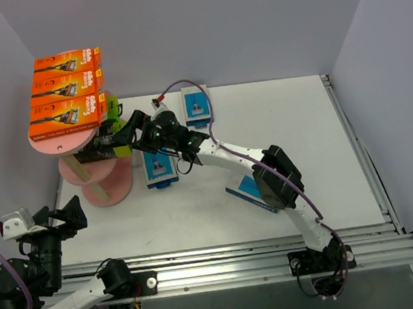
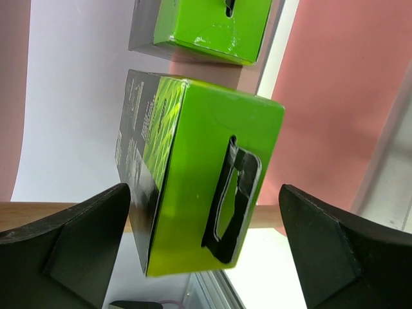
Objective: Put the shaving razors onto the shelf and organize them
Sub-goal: Place the shaving razor onto shelf
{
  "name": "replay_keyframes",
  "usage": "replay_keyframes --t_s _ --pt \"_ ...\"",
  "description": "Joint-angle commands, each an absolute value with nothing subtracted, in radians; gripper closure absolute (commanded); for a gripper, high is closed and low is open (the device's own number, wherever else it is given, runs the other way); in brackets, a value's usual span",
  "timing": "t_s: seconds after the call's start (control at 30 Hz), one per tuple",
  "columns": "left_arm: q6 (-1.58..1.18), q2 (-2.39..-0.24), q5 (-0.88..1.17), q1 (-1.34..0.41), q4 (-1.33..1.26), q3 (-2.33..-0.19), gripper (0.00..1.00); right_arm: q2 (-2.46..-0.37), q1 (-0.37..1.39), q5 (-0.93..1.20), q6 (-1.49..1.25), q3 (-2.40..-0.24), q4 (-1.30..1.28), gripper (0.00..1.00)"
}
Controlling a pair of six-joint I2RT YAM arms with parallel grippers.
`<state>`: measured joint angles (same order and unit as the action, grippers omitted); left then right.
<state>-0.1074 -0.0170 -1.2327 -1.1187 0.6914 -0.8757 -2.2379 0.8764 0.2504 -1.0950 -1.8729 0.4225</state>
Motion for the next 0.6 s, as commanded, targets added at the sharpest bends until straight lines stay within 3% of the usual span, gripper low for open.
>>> replay_keyframes --t_s 0.0,0.3,0.57 --pt "-0.089 0.020 -1.230 -1.140 0.670 -0.879 0.06 -2.116 0.864 0.241 -1.068 -1.841 0.454 0.05" --pt "-0.089 0.011 -1.232 -1.140 0.670 -0.879 0.06 -2.028 0.847 0.239 -1.055 -1.730 0.479 0.05" --pt "-0.087 0.008 -1.230 -1.140 0.670 -0.879 0.06 -2.016 0.847 0.253 -1.048 -1.718 0.494 0.24"
